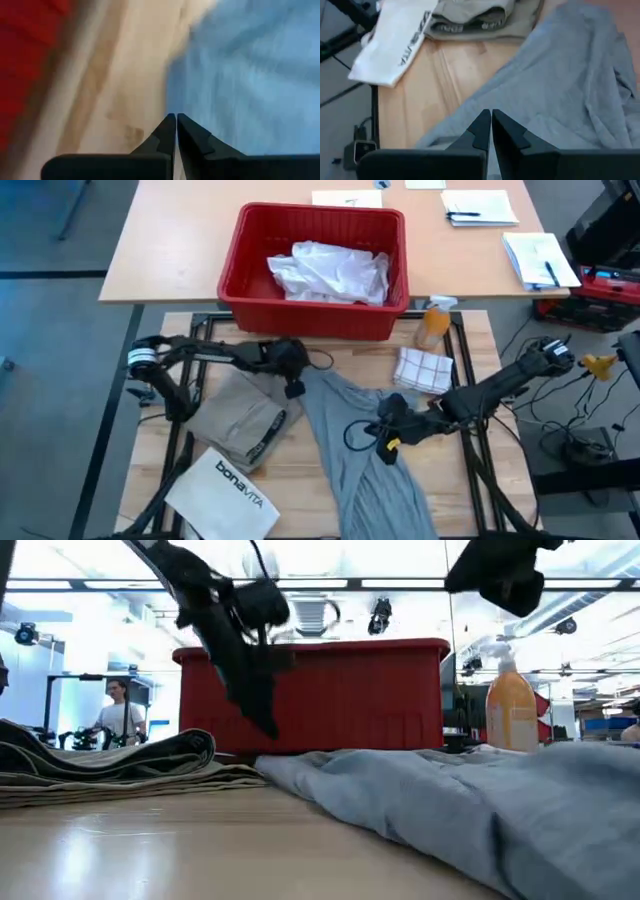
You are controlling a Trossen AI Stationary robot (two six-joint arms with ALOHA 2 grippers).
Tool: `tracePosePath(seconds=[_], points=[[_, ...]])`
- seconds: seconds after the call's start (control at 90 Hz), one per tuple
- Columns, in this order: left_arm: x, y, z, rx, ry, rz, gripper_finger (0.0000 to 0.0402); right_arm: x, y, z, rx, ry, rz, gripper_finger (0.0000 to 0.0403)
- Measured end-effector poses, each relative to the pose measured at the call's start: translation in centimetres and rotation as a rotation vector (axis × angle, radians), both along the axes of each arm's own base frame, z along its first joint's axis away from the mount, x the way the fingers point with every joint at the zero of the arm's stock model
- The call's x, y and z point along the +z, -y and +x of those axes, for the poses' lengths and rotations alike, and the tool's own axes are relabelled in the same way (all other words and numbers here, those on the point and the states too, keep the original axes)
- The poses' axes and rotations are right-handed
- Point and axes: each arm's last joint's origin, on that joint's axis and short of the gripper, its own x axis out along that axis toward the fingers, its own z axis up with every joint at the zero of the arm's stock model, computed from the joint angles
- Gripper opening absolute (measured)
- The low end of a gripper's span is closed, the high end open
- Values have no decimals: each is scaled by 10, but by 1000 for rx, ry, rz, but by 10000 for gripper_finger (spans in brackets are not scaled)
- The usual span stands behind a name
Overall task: Fold laundry
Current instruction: Fold the gray shirt
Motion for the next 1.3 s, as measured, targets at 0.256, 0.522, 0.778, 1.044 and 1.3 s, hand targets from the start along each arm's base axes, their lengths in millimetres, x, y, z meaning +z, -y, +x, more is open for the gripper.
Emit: tracePosePath(seconds=[0.256,0.522,0.778,1.044,1.3], points=[[24,49,12,-192,186,-51,0,-3,4,-5,-75,-34,-47,2],[-25,112,52,-319,259,-96,0,-7,5,-11,-108,-99,-33,2],[-72,118,57,-153,138,-127,0,-8,4,-11,-84,-107,-24,2],[-83,108,42,-110,80,-138,0,-17,14,-23,-277,-227,8,2],[-88,103,6,-73,42,-156,0,-25,22,-36,-470,-320,23,2]])
